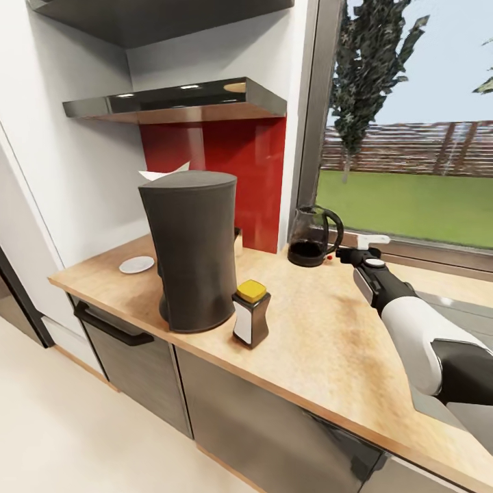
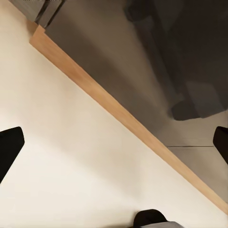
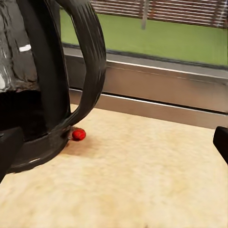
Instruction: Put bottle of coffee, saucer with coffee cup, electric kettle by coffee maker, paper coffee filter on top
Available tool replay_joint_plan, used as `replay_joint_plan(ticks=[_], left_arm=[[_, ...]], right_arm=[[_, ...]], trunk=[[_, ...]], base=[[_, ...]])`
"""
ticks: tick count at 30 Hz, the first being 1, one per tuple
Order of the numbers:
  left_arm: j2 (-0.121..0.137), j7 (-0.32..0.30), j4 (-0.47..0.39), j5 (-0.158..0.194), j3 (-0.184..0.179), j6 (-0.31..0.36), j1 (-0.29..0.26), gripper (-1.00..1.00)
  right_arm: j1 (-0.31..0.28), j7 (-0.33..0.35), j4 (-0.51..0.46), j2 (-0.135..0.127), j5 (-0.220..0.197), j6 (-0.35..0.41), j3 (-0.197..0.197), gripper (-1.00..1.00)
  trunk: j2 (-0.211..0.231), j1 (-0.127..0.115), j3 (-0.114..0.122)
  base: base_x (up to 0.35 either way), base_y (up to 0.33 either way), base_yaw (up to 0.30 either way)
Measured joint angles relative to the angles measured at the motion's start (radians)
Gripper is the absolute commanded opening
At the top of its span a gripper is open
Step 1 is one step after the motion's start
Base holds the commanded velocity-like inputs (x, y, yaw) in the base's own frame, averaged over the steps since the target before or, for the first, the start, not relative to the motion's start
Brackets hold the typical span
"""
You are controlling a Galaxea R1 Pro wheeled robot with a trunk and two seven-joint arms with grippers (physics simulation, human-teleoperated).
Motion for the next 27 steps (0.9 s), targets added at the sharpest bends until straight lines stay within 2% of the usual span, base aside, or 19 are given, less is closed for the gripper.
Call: replay_joint_plan(ticks=[4,9,27], left_arm=[[0.0,0.0,0.0,0.0,0.0,0.0,0.001,1.0],[0.0,-0.001,0.0,0.0,-0.001,0.0,0.001,1.0],[0.0,-0.002,-0.001,0.0,-0.001,0.0,0.001,1.0]], right_arm=[[0.001,-0.065,0.016,0.0,-0.001,-0.02,0.002,1.0],[-0.001,-0.113,0.062,-0.003,-0.001,-0.03,0.008,1.0],[-0.006,-0.122,0.073,0.001,-0.002,-0.035,0.008,1.0]], trunk=[[0.0,0.0,0.0],[0.0,0.0,0.0],[0.0,0.0,0.0]], base=[[0.019,0.0,0.0],[0.006,0.0,0.0],[0.038,0.0,0.0]])
